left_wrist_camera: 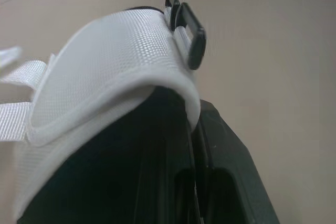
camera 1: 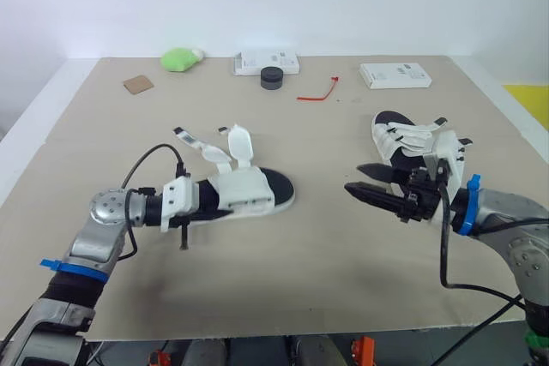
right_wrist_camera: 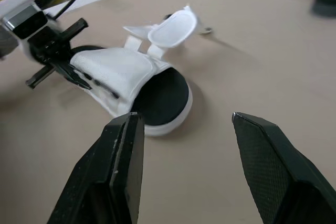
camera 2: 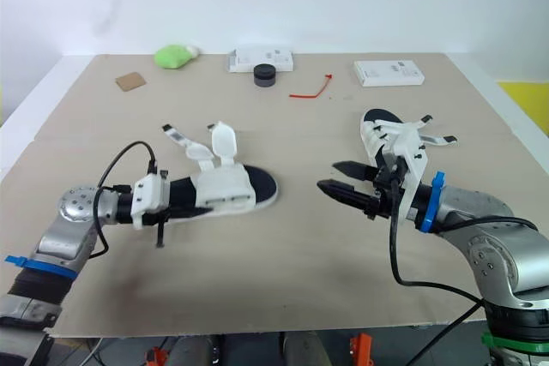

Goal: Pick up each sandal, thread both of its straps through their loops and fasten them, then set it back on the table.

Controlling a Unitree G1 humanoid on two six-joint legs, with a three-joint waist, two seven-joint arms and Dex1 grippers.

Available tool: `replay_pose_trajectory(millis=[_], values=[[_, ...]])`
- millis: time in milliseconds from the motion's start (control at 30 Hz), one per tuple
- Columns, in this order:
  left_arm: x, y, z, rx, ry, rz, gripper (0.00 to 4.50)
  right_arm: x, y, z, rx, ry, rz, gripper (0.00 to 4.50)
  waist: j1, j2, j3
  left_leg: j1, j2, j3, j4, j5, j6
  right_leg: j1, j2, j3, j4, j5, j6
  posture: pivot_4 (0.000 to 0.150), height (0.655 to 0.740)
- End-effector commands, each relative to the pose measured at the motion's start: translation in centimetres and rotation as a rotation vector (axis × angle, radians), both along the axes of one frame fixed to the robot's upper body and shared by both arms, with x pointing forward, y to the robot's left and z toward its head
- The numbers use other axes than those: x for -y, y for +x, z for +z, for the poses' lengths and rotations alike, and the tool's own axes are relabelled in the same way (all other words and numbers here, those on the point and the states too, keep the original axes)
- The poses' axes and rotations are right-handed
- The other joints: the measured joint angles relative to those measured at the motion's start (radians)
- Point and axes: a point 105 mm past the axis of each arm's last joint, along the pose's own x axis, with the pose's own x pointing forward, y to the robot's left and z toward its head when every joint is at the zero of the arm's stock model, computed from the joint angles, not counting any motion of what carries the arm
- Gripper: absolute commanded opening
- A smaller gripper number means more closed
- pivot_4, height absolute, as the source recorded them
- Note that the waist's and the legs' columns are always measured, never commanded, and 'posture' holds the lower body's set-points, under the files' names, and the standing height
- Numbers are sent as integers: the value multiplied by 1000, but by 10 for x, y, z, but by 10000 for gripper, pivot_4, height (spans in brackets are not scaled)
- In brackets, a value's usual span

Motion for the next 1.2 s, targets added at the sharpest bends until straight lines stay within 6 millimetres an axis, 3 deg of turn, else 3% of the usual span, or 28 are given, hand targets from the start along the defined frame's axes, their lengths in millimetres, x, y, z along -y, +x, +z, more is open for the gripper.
replay_pose_trajectory(millis=[33, 100, 133, 167, 367, 567, 767, 933, 1200], values=[[8, -13, 11, 31, -39, -117, 672, -14, -14, 1, -6, -34, 106, 29478, 0, 0, 0, 0, 0, 0, 0, 0, 0, 0, 0, 0, 0, 0, 0, 1500, 7400], [11, -16, 11, 30, -52, -150, 672, -21, -19, -7, -28, -59, 153, 29478, 0, 0, 0, 0, 0, 0, 0, 0, 0, 0, 0, -1, 0, 0, 0, 1500, 7400], [12, -17, 9, 33, -47, -163, 0, -24, -21, -10, -35, -73, 170, 25295, 0, 0, 0, 0, 0, 0, 1, 0, 0, 0, 0, -1, 0, 0, 0, 1500, 7400], [13, -18, 8, 36, -43, -173, 0, -25, -22, -12, -38, -81, 179, 24203, 0, 0, 0, 0, 0, 0, 1, 0, 0, 0, 0, -1, 0, 0, 0, 1500, 7400], [23, -27, -2, -3, -81, -202, 0, -34, -22, -18, -52, -88, 232, 836, 0, 0, 0, 0, 0, 0, 2, 0, 0, 0, 0, -1, 0, 0, 0, 1500, 7400], [32, -41, -11, -82, -94, -240, 0, -45, -25, -31, -82, -151, 338, 140, 0, 1, -1, 0, 0, 0, 2, 0, 0, 0, 0, 0, 0, 0, 1, 1500, 7400], [32, -41, -20, -143, -67, -250, 0, -47, -10, -59, -85, -323, 343, 140, 0, 3, -2, 1, 0, 1, 3, 0, 0, 1, 0, 0, 0, -1, -2, 1500, 7400], [35, -39, -30, -215, -15, -245, 0, -51, 1, -64, -49, -381, 365, 140, 0, 7, -4, 2, 0, 1, 3, 0, 0, 2, 0, 0, 0, -1, -2, 1500, 7400], [40, -41, -38, -331, 23, -229, 0, -64, 2, -70, -36, -384, 416, 140, -1, 12, -9, 4, 0, 1, 3, 0, 0, 4, 0, 0, 1, -1, -2, 1500, 7400]])
